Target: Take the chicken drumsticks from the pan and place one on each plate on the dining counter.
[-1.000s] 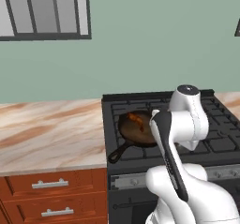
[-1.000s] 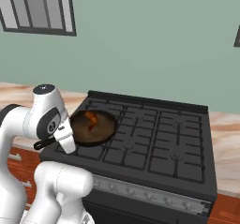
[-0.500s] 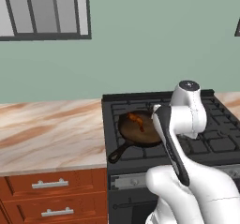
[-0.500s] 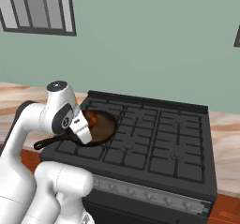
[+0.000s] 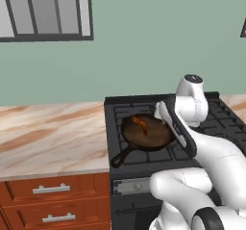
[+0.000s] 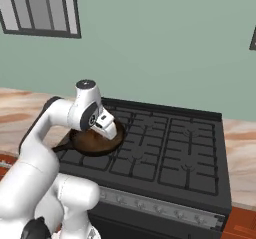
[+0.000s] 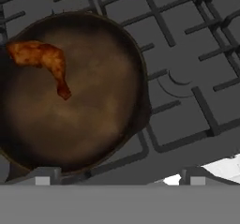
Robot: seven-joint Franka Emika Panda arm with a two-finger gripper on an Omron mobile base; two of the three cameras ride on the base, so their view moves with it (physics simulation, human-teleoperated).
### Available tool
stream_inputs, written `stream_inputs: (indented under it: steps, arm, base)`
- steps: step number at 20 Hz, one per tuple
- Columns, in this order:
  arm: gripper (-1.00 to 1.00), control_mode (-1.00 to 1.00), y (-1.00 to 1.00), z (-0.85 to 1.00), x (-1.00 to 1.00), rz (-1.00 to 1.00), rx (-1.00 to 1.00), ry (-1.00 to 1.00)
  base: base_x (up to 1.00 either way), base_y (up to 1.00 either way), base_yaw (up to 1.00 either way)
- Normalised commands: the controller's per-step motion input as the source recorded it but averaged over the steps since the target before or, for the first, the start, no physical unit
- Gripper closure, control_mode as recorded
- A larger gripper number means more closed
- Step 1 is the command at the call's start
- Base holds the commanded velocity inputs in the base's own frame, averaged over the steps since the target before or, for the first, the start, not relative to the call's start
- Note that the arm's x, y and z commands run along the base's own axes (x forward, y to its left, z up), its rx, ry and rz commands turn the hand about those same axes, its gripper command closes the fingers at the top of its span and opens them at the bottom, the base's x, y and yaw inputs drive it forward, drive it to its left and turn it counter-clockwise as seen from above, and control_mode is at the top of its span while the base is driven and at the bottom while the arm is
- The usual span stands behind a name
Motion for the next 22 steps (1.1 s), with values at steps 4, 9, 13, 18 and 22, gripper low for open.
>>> stream_inputs:
  steps: [4,9,13,18,22]
  arm:
    - [-1.0,-1.0,0.66,0.15,0.94,0.12,-0.17,0.3]
    - [-1.0,-1.0,0.58,-0.04,0.83,0.19,-0.28,0.24]
    - [-1.0,-1.0,0.04,-0.47,0.67,0.39,-0.23,0.17]
    - [-1.0,-1.0,-0.26,-0.57,0.43,0.49,-0.08,0.04]
    - [-1.0,-1.0,-0.31,-0.22,0.12,0.58,0.0,-0.01]
  base:
    - [0.0,0.0,0.0]
    - [0.0,0.0,0.0]
    - [0.0,0.0,0.0]
    - [0.0,0.0,0.0]
    - [0.0,0.0,0.0]
